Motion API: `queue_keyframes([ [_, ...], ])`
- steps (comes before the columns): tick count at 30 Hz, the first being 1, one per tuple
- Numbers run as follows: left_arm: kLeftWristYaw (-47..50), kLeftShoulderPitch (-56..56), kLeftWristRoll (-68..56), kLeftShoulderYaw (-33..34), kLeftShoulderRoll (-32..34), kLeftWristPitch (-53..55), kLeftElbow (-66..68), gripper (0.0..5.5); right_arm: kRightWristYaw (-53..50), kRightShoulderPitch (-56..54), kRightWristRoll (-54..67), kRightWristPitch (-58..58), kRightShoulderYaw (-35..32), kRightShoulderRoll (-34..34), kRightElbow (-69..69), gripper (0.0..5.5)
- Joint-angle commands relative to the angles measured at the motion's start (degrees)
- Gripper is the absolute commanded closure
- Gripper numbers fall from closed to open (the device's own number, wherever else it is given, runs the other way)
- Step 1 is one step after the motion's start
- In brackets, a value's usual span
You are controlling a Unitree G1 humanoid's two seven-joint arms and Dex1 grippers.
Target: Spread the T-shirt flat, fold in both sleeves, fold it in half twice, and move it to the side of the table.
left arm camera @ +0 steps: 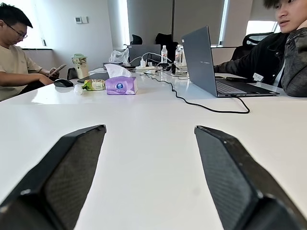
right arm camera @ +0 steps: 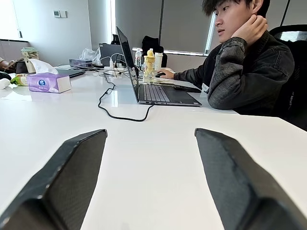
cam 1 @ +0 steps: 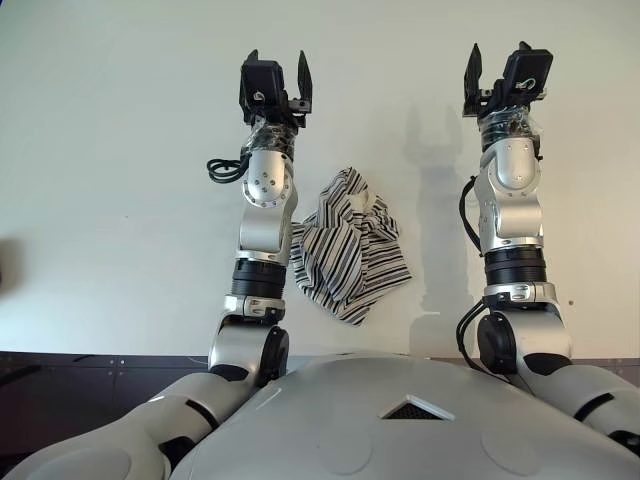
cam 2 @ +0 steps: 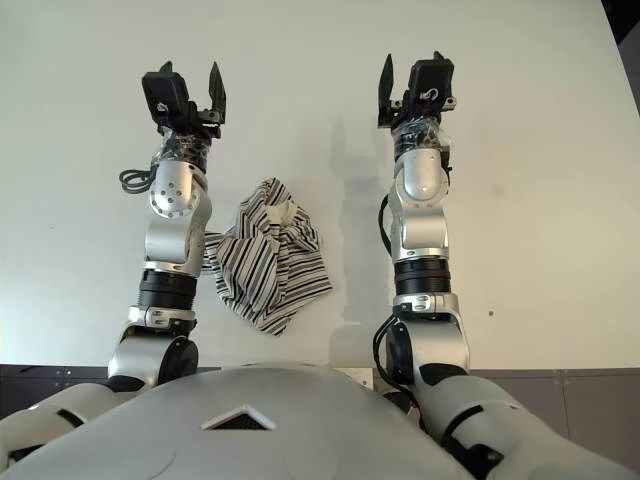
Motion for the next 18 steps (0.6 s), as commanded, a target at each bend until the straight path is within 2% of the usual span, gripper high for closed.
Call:
queue_keyframes([
  [1,1.59,0.34,0.89,0.20,-0.15,0.99,0.39,2.06,0.38,0.46,-0.44,1.42,0.62,-0.17,-1.35,2.12],
  [18,6.58,-1.70,-1.83,3.76,-3.26,7.58,-0.01,2.06,1.51,-1.16,-0.53,2.07,1.36,-0.78,-0.38,2.12],
])
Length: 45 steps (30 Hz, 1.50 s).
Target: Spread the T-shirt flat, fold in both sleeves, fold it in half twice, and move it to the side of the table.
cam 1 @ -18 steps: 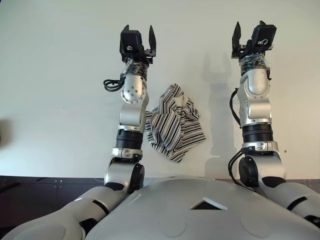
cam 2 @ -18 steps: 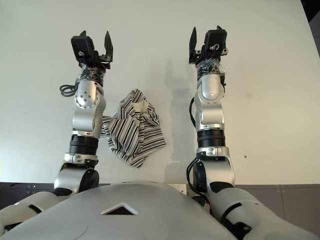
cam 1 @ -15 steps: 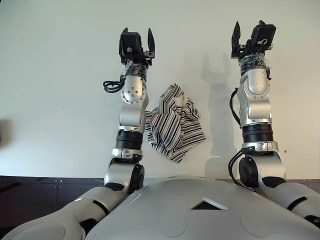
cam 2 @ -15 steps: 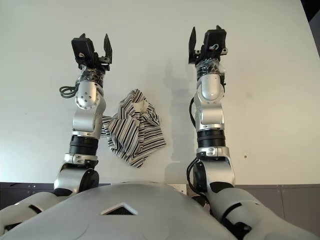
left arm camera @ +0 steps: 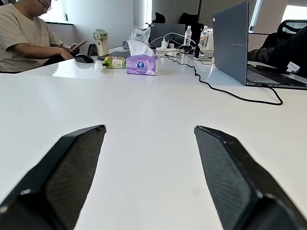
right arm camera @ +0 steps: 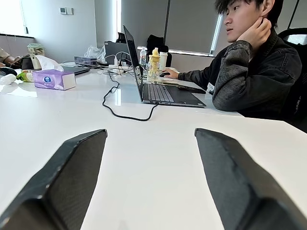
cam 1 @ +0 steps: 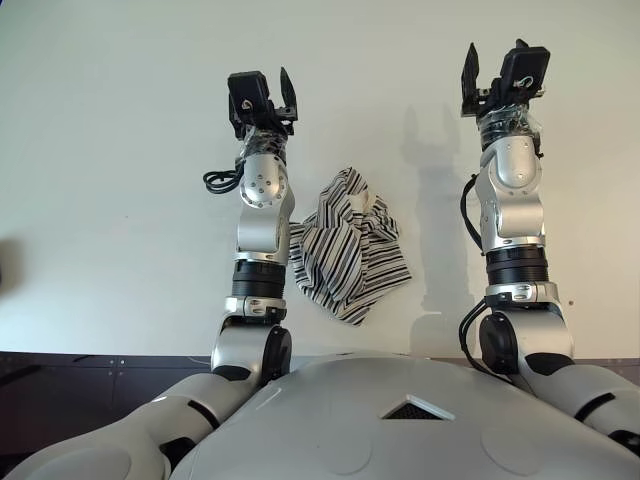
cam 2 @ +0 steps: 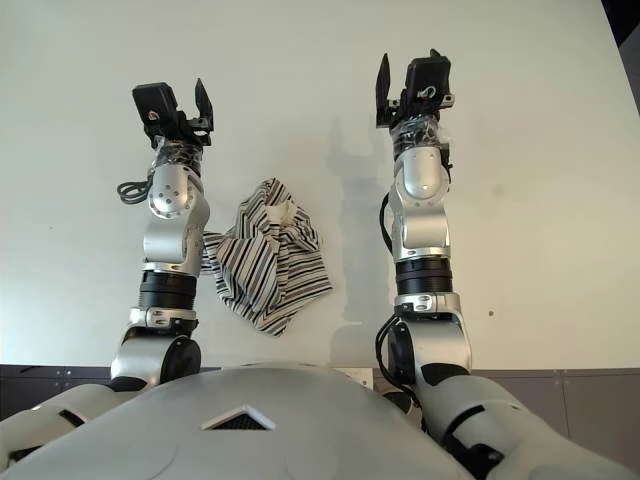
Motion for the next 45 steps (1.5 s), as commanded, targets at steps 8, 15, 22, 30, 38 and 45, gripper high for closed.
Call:
queue_keyframes([
  [8,-2.84,-1.02,-2.49,-1.71,-1.09,2.91,-1.76,2.06,0.95,-0.96,-0.80,0.66,0.76,-0.42,0.65,2.12],
  [15,-3.92,-0.44,-2.84,-2.59,-1.04,2.54,-2.99,2.06,1.69,-0.82,-1.15,1.25,0.97,-0.87,0.31,2.12],
  [22,-9.81,2.24,-3.62,-6.17,1.87,5.19,-9.46,2.06,16.71,2.43,3.28,3.02,4.37,-6.46,-9.09,2.12],
  [30,-38.32,14.13,-20.61,-5.53,27.11,30.27,-45.57,2.06,58.28,8.69,17.93,19.00,11.01,-32.34,-32.53,2.12],
  [38,-51.42,22.24,-12.64,-23.35,44.98,29.99,-50.36,2.06,64.11,14.38,16.57,23.63,20.27,-34.38,-35.09,2.12],
  [45,-54.32,22.44,-12.17,-21.26,48.55,27.89,-50.44,2.06,57.14,16.25,5.21,19.53,27.41,-31.44,-28.70,2.12],
])
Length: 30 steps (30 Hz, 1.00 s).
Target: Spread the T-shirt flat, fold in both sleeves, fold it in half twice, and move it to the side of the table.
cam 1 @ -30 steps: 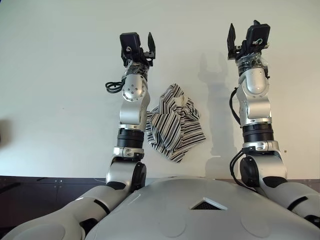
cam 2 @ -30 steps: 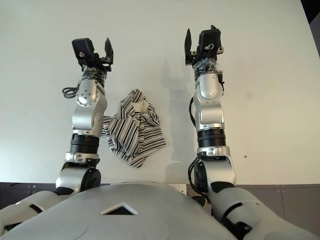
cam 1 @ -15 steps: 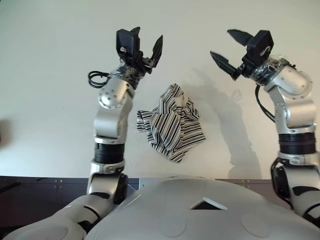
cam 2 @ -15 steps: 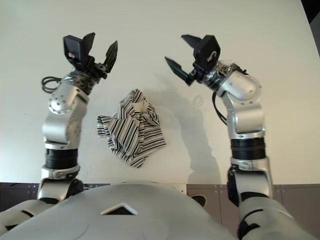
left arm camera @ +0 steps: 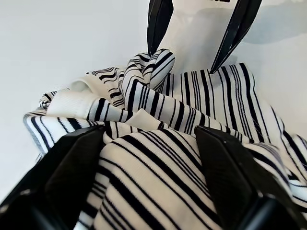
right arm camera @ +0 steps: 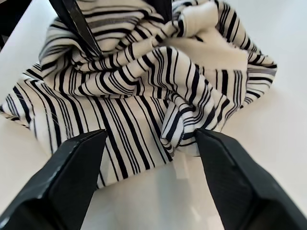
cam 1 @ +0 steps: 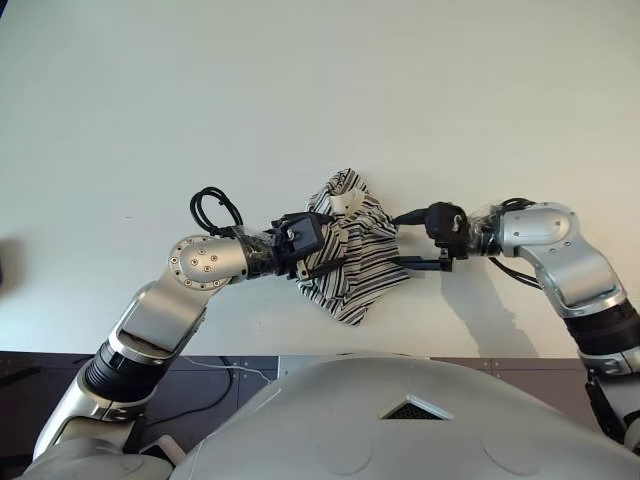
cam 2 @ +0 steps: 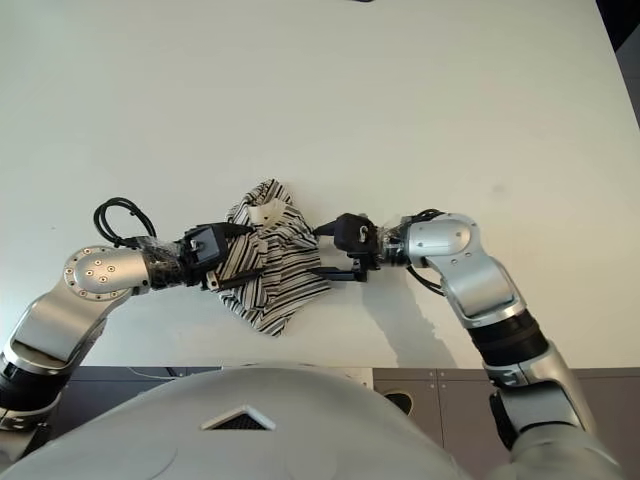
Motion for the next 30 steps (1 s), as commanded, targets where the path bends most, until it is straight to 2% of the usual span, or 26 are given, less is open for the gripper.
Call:
queue_keyframes([
  [1,-2.70,0.54,-1.05,2.10,2.60,-0.62,-0.74,2.06,-2.76,-0.04,-4.94,-2.41,1.87,0.57,3.45,2.12],
  [7,-7.68,3.33,-7.96,6.98,4.11,0.22,1.25,2.06,-5.10,2.25,-12.13,-8.97,3.45,-2.74,6.00,2.12],
  [13,-6.10,5.78,6.10,2.66,8.52,-11.08,15.44,2.06,-7.59,4.33,-18.30,-15.52,-1.43,-12.52,7.44,2.12],
  [18,-3.08,3.77,-0.31,7.82,2.08,-9.14,12.90,2.06,-7.23,9.92,-17.51,-18.78,-6.24,-19.58,9.98,2.12],
  [20,-3.20,3.83,-2.98,9.12,1.18,-7.21,9.38,2.06,-5.50,13.43,-14.66,-20.06,-8.79,-22.10,8.76,2.12],
  [23,-3.56,5.47,-4.38,8.28,1.33,-4.46,4.41,2.06,0.76,17.96,-0.79,-17.15,-15.53,-23.68,2.86,2.12],
  [26,-4.31,7.67,-2.50,5.06,2.66,-3.97,2.29,2.06,4.65,11.28,17.53,-3.03,-22.23,-20.36,0.92,2.12],
  [30,-5.87,7.60,-2.37,4.53,4.25,-3.32,1.28,2.06,2.78,2.72,24.11,8.43,-25.99,-17.76,8.16,2.12],
])
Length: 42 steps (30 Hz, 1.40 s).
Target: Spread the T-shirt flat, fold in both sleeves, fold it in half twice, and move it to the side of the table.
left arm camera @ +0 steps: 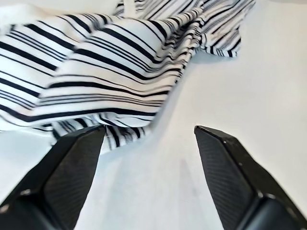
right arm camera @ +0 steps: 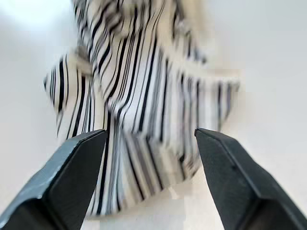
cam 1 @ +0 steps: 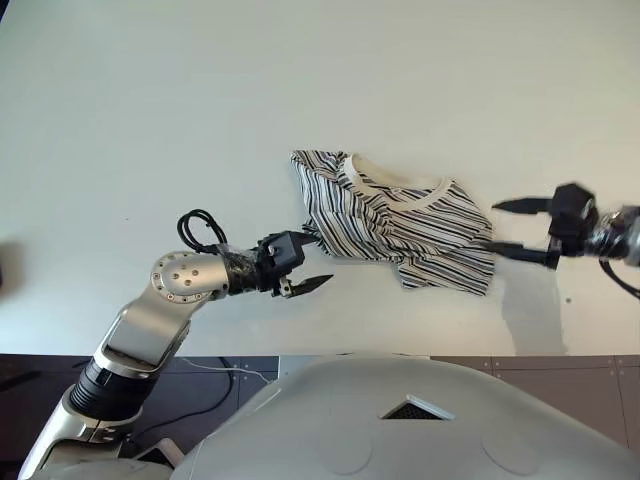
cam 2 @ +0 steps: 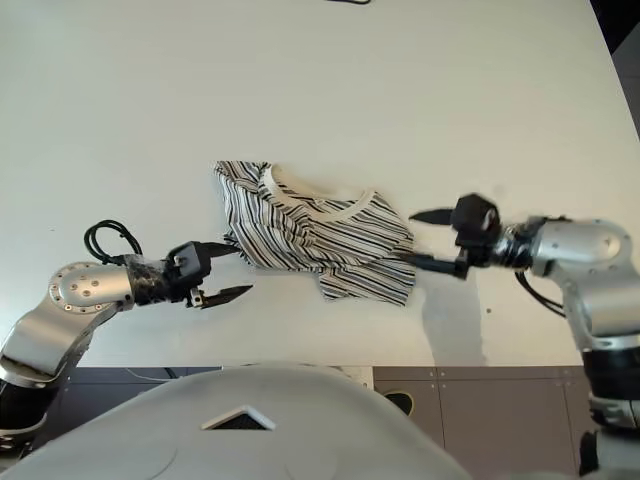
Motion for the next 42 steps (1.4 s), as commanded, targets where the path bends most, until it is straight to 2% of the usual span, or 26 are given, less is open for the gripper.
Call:
queue_keyframes([
  [1,-1.75,-0.58,-0.80,1.06,2.13,1.57,-2.20,2.06,-2.45,-5.93,4.20,9.87,-3.58,2.15,5.97,2.12],
  [7,-0.90,-6.25,-9.11,6.22,-1.19,6.70,-6.15,2.06,-6.81,-6.93,2.90,20.30,1.00,8.04,8.38,2.12],
  [10,-0.15,-11.39,-12.74,7.98,-2.79,9.48,-6.73,2.06,-10.17,-9.84,-1.12,20.04,3.48,12.25,13.91,2.12],
  [16,0.10,-14.91,-13.47,7.22,-3.13,10.73,-5.99,2.06,-10.93,-11.56,-5.50,16.78,4.63,15.71,19.93,2.12],
  [19,5.09,-19.87,-8.67,6.14,-6.09,9.80,-0.77,2.06,-10.55,-12.85,-5.82,16.95,4.57,16.44,21.75,2.12],
  [23,10.49,-24.11,-2.42,4.91,-8.94,7.57,5.17,2.06,-9.89,-11.94,-12.87,11.11,9.71,15.05,22.14,2.12],
  [27,10.57,-23.56,-0.18,3.37,-9.20,5.96,5.43,2.06,-9.40,-8.97,-18.44,5.39,13.41,14.12,20.61,2.12],
  [36,9.05,-23.65,2.29,2.09,-8.56,4.04,6.81,2.06,-10.67,-5.50,-19.47,4.50,15.25,16.35,18.80,2.12],
  [42,8.58,-22.64,4.13,1.52,-8.47,3.04,6.81,2.09,-10.68,-4.18,-19.84,4.51,15.15,15.91,17.46,3.19],
])
